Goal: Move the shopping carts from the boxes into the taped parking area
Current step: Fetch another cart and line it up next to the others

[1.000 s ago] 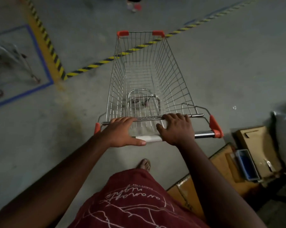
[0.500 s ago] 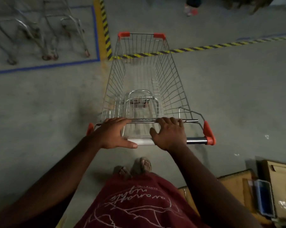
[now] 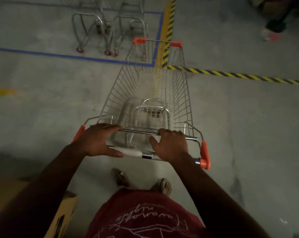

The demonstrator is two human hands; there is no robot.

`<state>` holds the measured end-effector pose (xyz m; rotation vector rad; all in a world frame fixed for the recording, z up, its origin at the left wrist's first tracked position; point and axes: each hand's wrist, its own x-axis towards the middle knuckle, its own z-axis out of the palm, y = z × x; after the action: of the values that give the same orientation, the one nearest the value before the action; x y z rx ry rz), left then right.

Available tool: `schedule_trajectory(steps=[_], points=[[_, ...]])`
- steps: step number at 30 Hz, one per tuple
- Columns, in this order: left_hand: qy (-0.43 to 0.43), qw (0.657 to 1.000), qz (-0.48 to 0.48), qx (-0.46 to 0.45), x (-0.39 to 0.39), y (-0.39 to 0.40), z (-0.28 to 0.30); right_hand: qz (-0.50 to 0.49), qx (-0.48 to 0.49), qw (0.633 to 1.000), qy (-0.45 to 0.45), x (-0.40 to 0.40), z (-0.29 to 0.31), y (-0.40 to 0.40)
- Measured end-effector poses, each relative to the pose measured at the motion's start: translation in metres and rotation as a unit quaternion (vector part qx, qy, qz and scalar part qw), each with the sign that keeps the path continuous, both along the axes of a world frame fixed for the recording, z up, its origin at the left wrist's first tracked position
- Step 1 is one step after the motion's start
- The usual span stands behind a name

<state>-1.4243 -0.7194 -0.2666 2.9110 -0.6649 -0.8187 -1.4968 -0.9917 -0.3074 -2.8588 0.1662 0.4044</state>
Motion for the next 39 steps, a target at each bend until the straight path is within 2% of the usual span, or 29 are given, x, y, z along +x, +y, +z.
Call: schedule_trajectory(steps=[6,13,16,21,26,31,39], points=[[-0.011,0.999,0.031,-0.007,0.05,0.074,-0.007,0.038,0.002,0.998,-0.056,0.061,-0.001,0.068],[-0.008,0.999,0.042,-0.02,0.129,0.167,-0.005,-0.006,0.015,0.991,-0.136,0.133,0.01,0.164],[-0.004,0.998,0.052,-0.039,0.158,0.208,-0.005,-0.05,-0.012,0.991,-0.123,0.156,0.008,0.202],[0.003,0.997,0.057,-0.042,0.205,0.274,-0.002,-0.025,-0.025,0.991,-0.132,0.205,-0.001,0.268],[-0.009,0.997,0.062,-0.045,0.263,0.343,-0.007,0.02,-0.006,0.994,-0.106,0.27,-0.002,0.333],[-0.01,0.998,0.066,-0.022,0.332,0.408,-0.007,0.097,0.018,0.995,-0.026,0.351,-0.01,0.395],[0.014,0.995,0.094,-0.014,0.451,0.524,0.002,0.134,0.029,0.991,0.005,0.489,-0.006,0.514]])
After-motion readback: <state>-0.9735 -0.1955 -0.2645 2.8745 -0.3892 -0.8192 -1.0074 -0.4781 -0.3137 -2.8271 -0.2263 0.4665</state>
